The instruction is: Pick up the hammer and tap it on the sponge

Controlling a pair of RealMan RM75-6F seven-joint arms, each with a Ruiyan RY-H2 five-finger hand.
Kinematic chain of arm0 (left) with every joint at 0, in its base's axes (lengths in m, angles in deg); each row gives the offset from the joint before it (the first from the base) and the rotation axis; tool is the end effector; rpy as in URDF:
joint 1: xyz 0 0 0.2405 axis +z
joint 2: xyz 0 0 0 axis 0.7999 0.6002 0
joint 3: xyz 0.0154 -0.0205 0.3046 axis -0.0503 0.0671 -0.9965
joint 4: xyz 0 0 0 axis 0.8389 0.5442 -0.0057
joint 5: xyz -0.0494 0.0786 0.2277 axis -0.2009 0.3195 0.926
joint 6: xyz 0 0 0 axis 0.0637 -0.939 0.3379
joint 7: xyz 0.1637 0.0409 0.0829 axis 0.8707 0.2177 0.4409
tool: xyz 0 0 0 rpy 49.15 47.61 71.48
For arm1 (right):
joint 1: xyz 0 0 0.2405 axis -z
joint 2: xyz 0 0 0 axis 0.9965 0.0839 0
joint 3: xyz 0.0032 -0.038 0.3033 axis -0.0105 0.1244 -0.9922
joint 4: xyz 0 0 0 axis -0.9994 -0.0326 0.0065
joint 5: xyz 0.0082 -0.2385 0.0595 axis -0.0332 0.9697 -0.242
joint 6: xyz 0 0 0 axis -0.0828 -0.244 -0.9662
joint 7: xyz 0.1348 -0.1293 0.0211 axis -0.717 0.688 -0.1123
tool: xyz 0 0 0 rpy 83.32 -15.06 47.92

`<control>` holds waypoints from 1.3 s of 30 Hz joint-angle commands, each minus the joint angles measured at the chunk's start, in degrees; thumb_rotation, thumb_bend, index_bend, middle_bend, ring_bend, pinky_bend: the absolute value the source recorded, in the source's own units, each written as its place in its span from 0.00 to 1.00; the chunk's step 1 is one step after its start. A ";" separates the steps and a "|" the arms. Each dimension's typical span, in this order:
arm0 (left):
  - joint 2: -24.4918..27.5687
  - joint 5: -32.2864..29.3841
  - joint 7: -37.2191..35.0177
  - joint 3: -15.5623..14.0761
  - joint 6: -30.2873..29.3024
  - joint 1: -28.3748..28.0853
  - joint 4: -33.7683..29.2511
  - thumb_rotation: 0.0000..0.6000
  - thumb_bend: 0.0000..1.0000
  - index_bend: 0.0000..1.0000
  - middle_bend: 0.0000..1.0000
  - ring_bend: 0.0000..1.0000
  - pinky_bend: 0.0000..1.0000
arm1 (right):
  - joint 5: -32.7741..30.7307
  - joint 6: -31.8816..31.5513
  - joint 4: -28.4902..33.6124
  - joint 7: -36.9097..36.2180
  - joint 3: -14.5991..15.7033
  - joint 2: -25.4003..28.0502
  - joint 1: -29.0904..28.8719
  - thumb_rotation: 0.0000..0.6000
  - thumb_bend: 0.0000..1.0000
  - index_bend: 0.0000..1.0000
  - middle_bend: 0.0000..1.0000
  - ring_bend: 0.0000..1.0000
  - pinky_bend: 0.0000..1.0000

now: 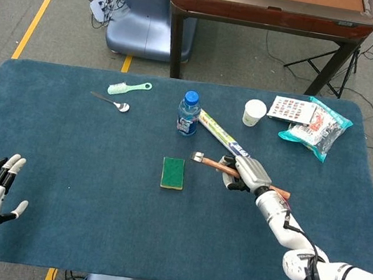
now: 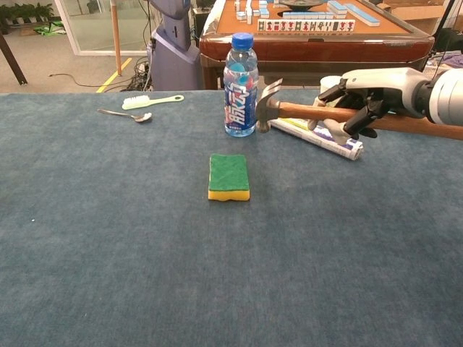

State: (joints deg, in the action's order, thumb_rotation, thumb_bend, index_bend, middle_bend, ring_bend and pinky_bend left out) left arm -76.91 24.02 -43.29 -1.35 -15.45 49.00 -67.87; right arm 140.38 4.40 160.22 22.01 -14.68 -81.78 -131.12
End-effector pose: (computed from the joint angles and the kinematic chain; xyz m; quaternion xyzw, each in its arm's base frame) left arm -0.3409 0.2238 0.0987 -0.5989 -0.3633 -0.3826 0.6025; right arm -0.1852 -0.4446 -0.0136 0.6633 -0.5745 0.3661 0.3097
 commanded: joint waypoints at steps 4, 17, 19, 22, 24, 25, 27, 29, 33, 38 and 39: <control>-0.15 -0.03 0.40 -0.12 0.26 -0.11 -0.16 1.00 0.23 0.07 0.07 0.04 0.00 | 0.55 0.44 -0.44 -0.28 0.38 0.02 0.31 1.00 1.00 0.67 0.80 0.68 0.79; -0.36 -0.16 0.99 -0.29 0.89 -0.41 -0.41 1.00 0.23 0.07 0.07 0.04 0.00 | 2.21 -0.78 -7.92 -1.27 2.64 -6.26 2.48 1.00 1.00 0.67 0.78 0.68 0.69; -0.41 -0.22 1.04 -0.31 0.86 -0.38 -0.45 1.00 0.23 0.07 0.07 0.04 0.00 | 2.45 -1.01 -9.79 -1.71 2.79 -7.64 2.90 1.00 1.00 0.66 0.75 0.65 0.62; -0.34 -0.32 1.08 -0.25 0.87 -0.40 -0.49 1.00 0.23 0.07 0.07 0.04 0.00 | 3.42 -1.46 -12.04 -3.27 2.72 -9.16 3.75 1.00 0.97 0.53 0.63 0.52 0.50; -0.29 -0.34 1.07 -0.20 0.92 -0.47 -0.56 1.00 0.23 0.07 0.07 0.04 0.00 | 4.09 -1.14 -12.80 -4.30 2.74 -9.43 4.14 1.00 0.77 0.35 0.48 0.38 0.40; -0.29 -0.34 1.05 -0.15 0.92 -0.51 -0.54 1.00 0.23 0.07 0.07 0.04 0.00 | 4.88 -0.81 -12.91 -5.20 2.72 -9.33 4.37 1.00 0.66 0.27 0.41 0.33 0.37; -0.37 -0.44 1.01 -0.08 1.03 -0.60 -0.46 1.00 0.23 0.07 0.07 0.04 0.00 | 6.16 -0.76 -12.82 -6.49 2.63 -8.99 4.81 1.00 0.40 0.09 0.26 0.20 0.30; -0.51 -0.62 0.94 0.01 1.17 -0.69 -0.29 1.00 0.23 0.07 0.07 0.04 0.00 | 8.13 -2.41 -12.60 -7.41 2.37 -8.71 5.57 1.00 0.31 0.02 0.18 0.15 0.26; -0.52 -0.90 0.70 0.10 1.33 -0.76 0.03 1.00 0.23 0.07 0.07 0.04 0.00 | 11.01 -6.12 -10.88 -8.81 1.73 -7.28 7.24 1.00 0.28 0.00 0.11 0.11 0.23; -0.62 -0.97 0.19 0.18 1.29 -0.80 0.45 1.00 0.23 0.07 0.07 0.04 0.00 | 14.24 -12.44 -6.58 -8.69 1.51 -3.79 10.34 1.00 0.28 0.00 0.11 0.11 0.23; -0.68 -0.91 0.12 0.20 1.22 -0.81 0.56 1.00 0.23 0.07 0.07 0.04 0.00 | 14.88 -13.85 -5.62 -8.38 1.60 -2.97 11.06 1.00 0.28 0.00 0.11 0.11 0.23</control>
State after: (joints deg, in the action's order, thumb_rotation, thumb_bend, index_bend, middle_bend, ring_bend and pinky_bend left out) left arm -77.59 23.11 -43.15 -1.16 -14.23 48.20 -67.31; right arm 153.77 -7.22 152.75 13.45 -13.01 -86.40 -121.58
